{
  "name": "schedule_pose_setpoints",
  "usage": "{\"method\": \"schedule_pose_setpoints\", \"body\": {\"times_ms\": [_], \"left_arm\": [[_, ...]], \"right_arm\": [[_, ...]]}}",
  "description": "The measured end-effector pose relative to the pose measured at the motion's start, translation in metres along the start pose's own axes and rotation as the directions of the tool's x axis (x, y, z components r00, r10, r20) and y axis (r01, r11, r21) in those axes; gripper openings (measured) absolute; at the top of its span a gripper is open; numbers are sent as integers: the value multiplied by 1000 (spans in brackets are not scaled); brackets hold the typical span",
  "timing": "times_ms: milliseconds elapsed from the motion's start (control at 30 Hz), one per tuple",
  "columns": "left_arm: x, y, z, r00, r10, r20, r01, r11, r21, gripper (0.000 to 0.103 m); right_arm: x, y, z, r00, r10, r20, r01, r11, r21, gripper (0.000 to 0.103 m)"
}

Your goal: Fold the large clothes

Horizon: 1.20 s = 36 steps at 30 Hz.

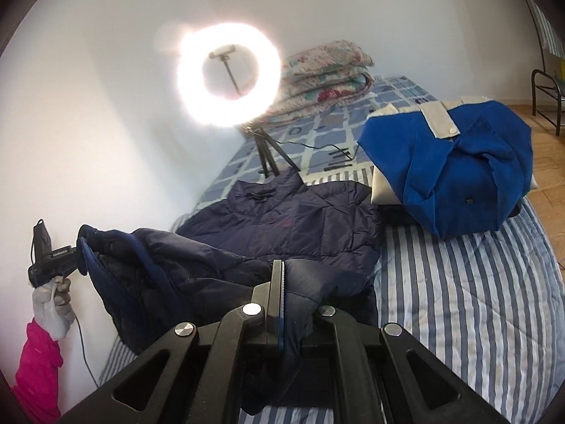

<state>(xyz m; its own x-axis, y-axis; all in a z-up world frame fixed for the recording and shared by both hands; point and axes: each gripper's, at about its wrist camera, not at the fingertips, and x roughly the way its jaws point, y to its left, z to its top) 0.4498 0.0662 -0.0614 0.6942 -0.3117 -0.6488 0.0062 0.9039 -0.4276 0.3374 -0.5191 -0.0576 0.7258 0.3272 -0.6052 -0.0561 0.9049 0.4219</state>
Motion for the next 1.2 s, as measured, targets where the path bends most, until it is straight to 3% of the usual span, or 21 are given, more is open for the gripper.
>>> {"method": "schedule_pose_setpoints", "body": {"times_ms": [200,400,733,800,867,967,1100,1167,1200], "left_arm": [[63,20,-3,995,59,-83,-61,998,-31,2],[122,38,-20,982,101,-159,-111,993,-50,2],[150,41,-28,971,128,-199,-131,991,-1,2],[149,40,-24,969,124,-212,-127,992,-1,10],[146,38,-18,970,110,-215,-114,994,-4,35],[129,34,-6,982,86,-169,-86,996,5,55],[103,36,8,991,95,-98,-90,994,55,59],[98,43,8,987,125,-101,-117,989,87,59],[97,46,7,985,134,-107,-124,987,101,59]], "right_arm": [[60,-16,6,993,-79,-85,81,997,18,1],[112,-32,0,970,-170,-175,173,985,1,1],[141,-41,-4,956,-190,-222,199,980,18,1],[142,-43,-3,958,-181,-222,192,981,27,3],[138,-44,-1,965,-158,-211,170,985,40,5],[127,-47,4,977,-106,-184,119,991,61,17],[105,-49,8,991,-36,-129,42,998,43,28],[94,-50,8,994,-40,-98,41,999,16,43],[88,-53,8,996,-40,-78,41,999,17,59]]}}
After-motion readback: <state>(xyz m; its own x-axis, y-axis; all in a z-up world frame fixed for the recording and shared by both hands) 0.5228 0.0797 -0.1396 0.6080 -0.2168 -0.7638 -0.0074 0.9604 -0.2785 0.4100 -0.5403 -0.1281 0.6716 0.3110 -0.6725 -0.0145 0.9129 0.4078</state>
